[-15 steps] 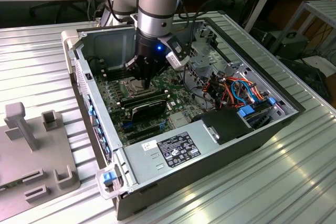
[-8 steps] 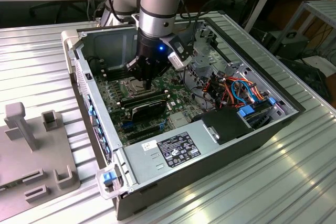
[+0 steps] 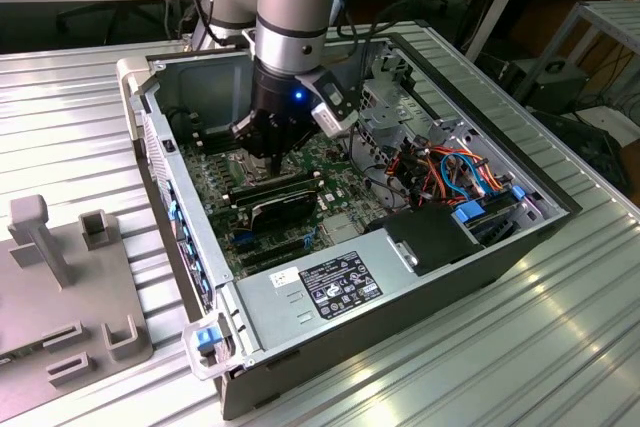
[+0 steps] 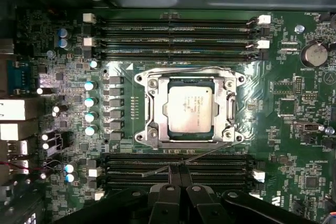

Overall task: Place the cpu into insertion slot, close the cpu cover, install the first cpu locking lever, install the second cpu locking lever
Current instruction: 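Install the second cpu locking lever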

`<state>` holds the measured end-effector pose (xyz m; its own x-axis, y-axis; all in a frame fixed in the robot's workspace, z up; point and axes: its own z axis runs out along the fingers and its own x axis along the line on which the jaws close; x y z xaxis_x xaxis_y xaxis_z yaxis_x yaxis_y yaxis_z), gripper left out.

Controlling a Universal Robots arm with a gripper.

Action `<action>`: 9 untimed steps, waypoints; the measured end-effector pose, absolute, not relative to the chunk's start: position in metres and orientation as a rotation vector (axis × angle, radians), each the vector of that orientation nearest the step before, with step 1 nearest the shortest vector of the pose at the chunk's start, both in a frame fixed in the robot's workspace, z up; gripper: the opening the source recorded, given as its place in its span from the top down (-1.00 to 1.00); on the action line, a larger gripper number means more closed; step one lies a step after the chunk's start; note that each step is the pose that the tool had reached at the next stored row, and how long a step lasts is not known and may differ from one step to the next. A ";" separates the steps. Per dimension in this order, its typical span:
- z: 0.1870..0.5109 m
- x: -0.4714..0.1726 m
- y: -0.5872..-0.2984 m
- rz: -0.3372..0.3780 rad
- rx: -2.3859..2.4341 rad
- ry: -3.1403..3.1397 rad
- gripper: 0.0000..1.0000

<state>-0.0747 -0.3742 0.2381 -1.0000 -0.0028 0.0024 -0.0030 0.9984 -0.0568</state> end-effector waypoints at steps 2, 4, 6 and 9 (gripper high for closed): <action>0.236 -0.078 -0.374 0.089 0.005 -3.138 0.79; 0.222 -0.095 -0.374 0.089 0.004 -3.138 0.79; 0.219 -0.103 -0.374 0.089 0.004 -3.138 0.79; 0.219 -0.103 -0.373 0.089 0.004 -3.138 0.79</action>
<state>-0.1033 -0.3732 0.2186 -1.0000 -0.0026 0.0024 -0.0027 0.9984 -0.0569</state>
